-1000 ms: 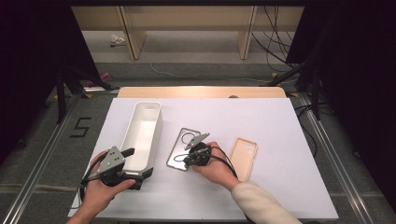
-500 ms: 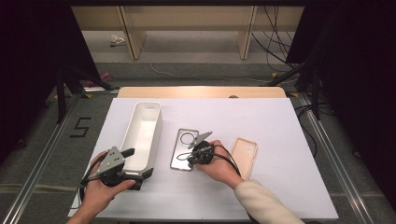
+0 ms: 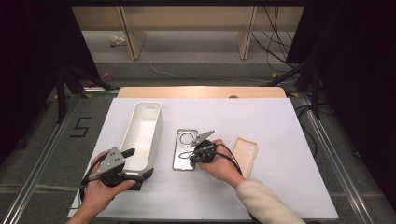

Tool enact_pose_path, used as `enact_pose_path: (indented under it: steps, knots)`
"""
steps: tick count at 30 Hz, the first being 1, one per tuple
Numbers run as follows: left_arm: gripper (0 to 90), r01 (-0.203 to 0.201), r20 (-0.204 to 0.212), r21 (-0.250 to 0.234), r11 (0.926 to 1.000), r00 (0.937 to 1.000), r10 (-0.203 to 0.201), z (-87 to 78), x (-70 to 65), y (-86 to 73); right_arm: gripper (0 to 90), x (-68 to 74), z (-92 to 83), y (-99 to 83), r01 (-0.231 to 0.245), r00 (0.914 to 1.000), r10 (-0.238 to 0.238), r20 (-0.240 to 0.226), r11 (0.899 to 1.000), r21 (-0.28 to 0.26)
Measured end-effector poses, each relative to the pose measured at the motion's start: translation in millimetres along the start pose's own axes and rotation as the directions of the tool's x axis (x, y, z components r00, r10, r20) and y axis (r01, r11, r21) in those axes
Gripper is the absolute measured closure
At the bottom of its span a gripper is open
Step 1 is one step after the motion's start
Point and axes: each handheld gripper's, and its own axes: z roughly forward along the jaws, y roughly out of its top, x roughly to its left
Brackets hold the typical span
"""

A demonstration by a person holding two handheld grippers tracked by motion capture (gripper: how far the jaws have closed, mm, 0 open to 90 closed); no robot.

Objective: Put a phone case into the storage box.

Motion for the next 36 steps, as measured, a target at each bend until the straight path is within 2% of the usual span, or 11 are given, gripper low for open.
enact_pose_path:
  steps: [12, 18, 21, 25, 30, 31, 32, 33, 34, 35, 36]
  knots:
    - [3.0, -0.024, -0.009, -0.004, 0.9997, 0.9997, 0.024, -0.6, -2.6, 1.2, 90.0, -1.5, -2.5, -0.6, -0.01, 0.9999, 0.01, 0.005, 1.0, -0.016]
    - [5.2, -0.069, -0.006, 0.022, 0.9974, 0.9976, 0.069, 0.1, -9.6, 5.6, 74.3, -6.6, -26.9, 1.2, -0.022, 0.9995, 0.024, 0.018, 0.994, -0.11]
    - [12.4, -0.109, 0.015, 0.057, 0.9925, 0.994, 0.108, 0.7, -15.6, 10.7, 61.9, -10.5, -45.8, -4.6, -0.05, 0.9985, 0.054, 0.014, 0.984, -0.171]
    - [13.2, -0.158, 0.05, 0.086, 0.9838, 0.9869, 0.154, 5.1, -25.6, 16.6, 46.0, -16.6, -76.8, -22.7, -0.105, 0.9945, 0.102, -0.026, 0.954, -0.281]
    - [15.1, -0.247, 0.086, 0.15, 0.9574, 0.9679, 0.236, 17.2, -40.1, 33.1, 35.4, -17.5, -99.5, -48.8, -0.106, 0.9941, 0.107, -0.014, 0.941, -0.322]
    - [15.2, -0.247, 0.086, 0.15, 0.9574, 0.9679, 0.236, 17.2, -40.1, 33.1, 34.3, -17.3, -103.7, -53.9, -0.104, 0.9942, 0.107, -0.009, 0.939, -0.327]
    - [15.2, -0.277, 0.121, 0.186, 0.9428, 0.9587, 0.257, 24.5, -44.3, 38.2, 33.6, -16.9, -107.8, -58.9, -0.102, 0.9941, 0.108, 0.0, 0.938, -0.33]
    - [15.4, -0.277, 0.121, 0.186, 0.9428, 0.9587, 0.257, 24.5, -44.3, 38.2, 33.1, -16.4, -111.9, -63.6, -0.102, 0.9937, 0.111, 0.009, 0.938, -0.331]
    - [15.9, -0.324, 0.14, 0.228, 0.9183, 0.9442, 0.298, 33.2, -48.8, 42.8, 32.6, -16.1, -115.8, -68.2, -0.102, 0.9935, 0.113, 0.015, 0.937, -0.334]
    - [17.1, -0.324, 0.14, 0.228, 0.9183, 0.9442, 0.298, 33.2, -48.8, 42.8, 32.6, -16.1, -115.8, -68.2, -0.102, 0.9935, 0.113, 0.015, 0.937, -0.334]
    - [17.1, -0.354, 0.154, 0.256, 0.8994, 0.9336, 0.324, 37.7, -51.3, 45.2, 32.2, -16.0, -119.7, -72.5, -0.102, 0.993, 0.116, 0.022, 0.936, -0.336]
